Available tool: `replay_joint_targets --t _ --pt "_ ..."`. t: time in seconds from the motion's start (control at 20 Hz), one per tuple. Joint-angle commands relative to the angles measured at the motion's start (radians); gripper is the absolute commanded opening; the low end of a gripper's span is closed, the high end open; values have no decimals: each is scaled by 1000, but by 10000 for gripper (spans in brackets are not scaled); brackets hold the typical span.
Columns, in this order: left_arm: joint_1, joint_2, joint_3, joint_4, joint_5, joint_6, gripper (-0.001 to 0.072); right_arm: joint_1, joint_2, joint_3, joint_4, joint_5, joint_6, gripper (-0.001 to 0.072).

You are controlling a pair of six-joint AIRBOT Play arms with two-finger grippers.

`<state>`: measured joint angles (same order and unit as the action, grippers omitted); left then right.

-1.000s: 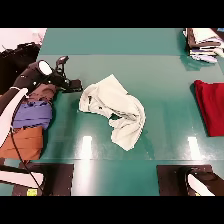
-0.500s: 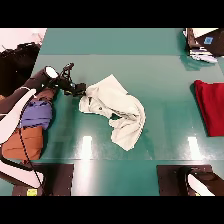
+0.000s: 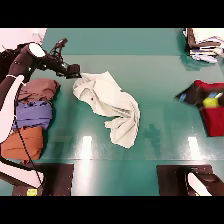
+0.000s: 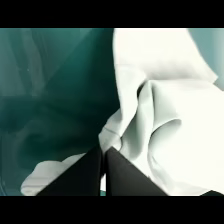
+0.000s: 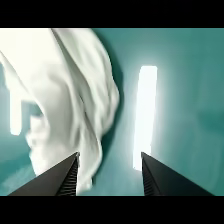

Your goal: Fold the shirts.

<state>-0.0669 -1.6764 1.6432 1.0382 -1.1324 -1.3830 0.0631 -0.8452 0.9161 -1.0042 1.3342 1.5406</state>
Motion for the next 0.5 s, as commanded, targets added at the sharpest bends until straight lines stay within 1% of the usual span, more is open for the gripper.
replay_joint_targets --t 0.0,0.1,0.2,0.3,0.4,0.45 --pt "2 1 44 9 -24 3 25 82 -15 -322 106 -121 10 436" --pt "2 1 44 10 -34 3 25 192 -79 -402 180 -274 -8 435" --pt "2 1 44 10 -42 3 25 291 -167 -417 248 -378 -43 427" --pt "2 1 44 10 -50 3 25 366 -252 -393 291 -448 -74 427" --pt "2 1 44 10 -54 3 24 410 -334 -338 295 -468 -96 422" --pt "2 1 44 10 -56 3 24 422 -375 -304 295 -468 -111 332"
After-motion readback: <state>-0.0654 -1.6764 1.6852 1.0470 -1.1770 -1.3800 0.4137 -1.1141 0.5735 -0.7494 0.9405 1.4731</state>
